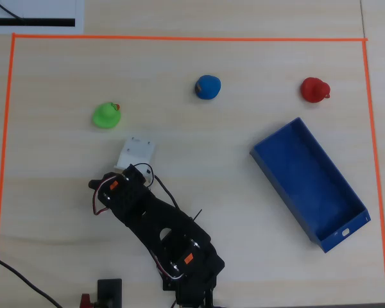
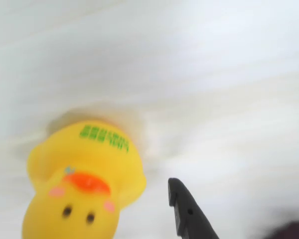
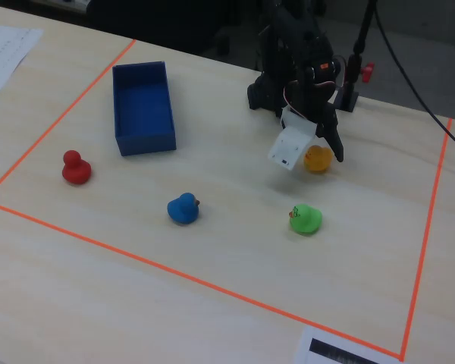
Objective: Grasp yellow duck and put it into box.
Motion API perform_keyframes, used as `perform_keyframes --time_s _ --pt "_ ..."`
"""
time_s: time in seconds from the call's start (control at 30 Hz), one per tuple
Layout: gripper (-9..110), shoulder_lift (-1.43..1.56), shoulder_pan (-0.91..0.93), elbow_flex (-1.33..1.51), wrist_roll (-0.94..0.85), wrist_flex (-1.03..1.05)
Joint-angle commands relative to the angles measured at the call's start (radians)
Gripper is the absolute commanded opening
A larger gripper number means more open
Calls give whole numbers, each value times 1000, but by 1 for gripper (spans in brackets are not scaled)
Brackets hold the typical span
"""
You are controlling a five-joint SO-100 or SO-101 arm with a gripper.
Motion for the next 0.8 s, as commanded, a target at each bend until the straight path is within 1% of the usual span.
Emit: perform_keyframes --time_s 0.0,0.07,0.17,0.2,0.27,0.37,0.43,0.53,0.63,0.7,0.77 --pt "43 -2 6 12 11 -54" --pt "39 -5 6 25 26 -81" --pt "27 -6 6 41 37 -110" --pt "19 -6 6 46 43 -118" --pt "0 -11 15 54 55 -132" --pt "0 -2 46 54 54 -117" --pt "0 35 95 23 32 -43" --pt "0 163 275 -112 -78 181" --pt "0 245 571 -370 -259 391" --pt "0 236 795 -535 -387 431" --pt "0 206 996 -635 -495 407"
